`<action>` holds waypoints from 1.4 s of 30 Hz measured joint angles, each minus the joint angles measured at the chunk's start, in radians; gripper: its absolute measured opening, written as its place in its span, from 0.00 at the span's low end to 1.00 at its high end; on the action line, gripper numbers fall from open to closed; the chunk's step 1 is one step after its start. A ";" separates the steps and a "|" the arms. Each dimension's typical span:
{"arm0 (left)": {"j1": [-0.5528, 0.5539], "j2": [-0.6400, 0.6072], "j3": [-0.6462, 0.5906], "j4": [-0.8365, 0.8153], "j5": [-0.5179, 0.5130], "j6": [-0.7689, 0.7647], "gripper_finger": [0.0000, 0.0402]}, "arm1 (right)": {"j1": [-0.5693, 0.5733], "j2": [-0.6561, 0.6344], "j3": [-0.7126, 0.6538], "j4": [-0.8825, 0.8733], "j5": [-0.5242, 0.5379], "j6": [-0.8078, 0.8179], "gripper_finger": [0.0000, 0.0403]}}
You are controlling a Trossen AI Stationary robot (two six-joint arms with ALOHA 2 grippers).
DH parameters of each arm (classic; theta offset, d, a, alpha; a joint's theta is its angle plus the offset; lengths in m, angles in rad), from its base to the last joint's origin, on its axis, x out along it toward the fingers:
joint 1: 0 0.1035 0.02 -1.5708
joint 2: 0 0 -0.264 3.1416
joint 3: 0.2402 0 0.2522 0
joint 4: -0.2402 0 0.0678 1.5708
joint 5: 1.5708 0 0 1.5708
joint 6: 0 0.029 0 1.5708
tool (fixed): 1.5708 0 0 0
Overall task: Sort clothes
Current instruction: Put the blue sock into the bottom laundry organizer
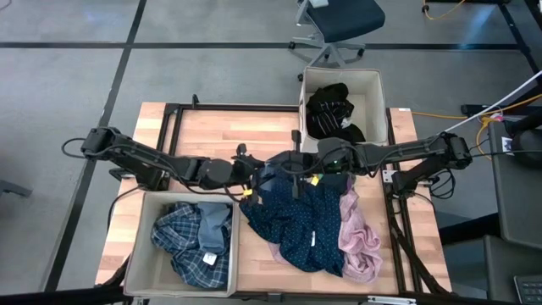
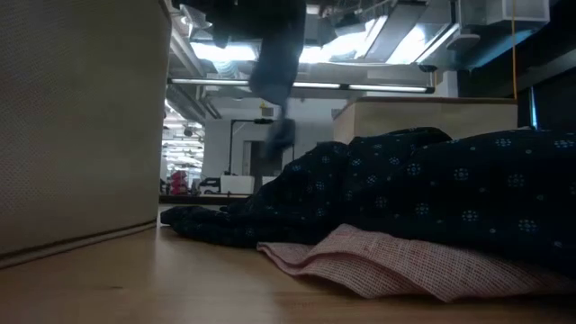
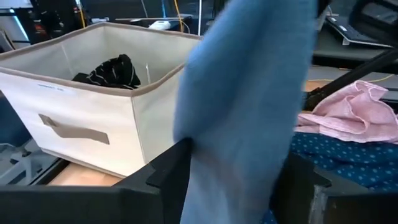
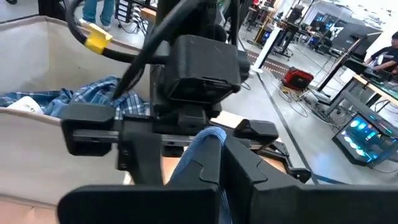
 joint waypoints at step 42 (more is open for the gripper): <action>-0.445 -0.620 0.002 -0.372 0.045 -0.155 0.01 | 0.154 -0.351 -0.001 -0.786 0.112 0.435 0.52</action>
